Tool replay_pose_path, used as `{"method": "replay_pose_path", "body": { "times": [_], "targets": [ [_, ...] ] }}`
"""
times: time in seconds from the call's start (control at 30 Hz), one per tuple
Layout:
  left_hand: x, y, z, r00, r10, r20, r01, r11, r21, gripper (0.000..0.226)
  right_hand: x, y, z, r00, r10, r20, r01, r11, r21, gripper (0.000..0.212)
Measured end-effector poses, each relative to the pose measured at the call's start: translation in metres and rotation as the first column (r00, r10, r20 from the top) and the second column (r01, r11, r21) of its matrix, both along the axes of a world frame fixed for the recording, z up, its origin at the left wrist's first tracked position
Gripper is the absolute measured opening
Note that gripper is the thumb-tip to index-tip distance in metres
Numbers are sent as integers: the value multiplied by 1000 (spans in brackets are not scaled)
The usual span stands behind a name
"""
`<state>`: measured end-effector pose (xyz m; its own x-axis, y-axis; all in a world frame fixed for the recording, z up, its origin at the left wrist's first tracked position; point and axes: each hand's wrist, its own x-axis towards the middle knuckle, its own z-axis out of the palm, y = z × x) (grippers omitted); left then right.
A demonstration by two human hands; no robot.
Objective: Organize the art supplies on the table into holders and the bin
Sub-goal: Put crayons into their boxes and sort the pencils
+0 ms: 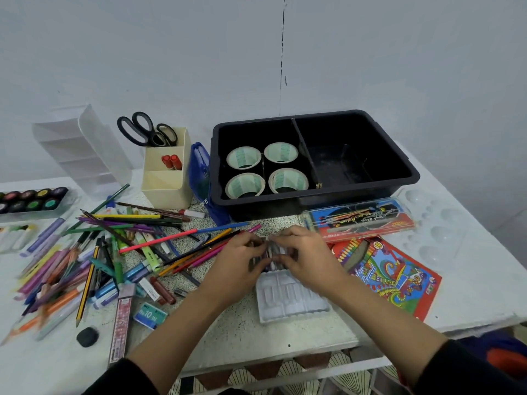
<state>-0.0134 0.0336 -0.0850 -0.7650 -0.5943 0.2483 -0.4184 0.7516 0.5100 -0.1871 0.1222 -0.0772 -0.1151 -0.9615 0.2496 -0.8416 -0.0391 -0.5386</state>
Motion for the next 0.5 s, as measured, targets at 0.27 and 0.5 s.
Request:
{"method": "replay_pose_path", "body": {
  "times": [0.27, 0.5],
  "targets": [
    [-2, 1, -1, 999, -3, 48, 4, 1000, -21, 41, -2, -3, -3, 997, -52, 50, 52, 999, -8, 26],
    [1, 3, -10, 996, -50, 70, 55, 996, -74, 39, -3, 4, -10, 999, 32, -23, -32, 999, -32, 10]
  ]
}}
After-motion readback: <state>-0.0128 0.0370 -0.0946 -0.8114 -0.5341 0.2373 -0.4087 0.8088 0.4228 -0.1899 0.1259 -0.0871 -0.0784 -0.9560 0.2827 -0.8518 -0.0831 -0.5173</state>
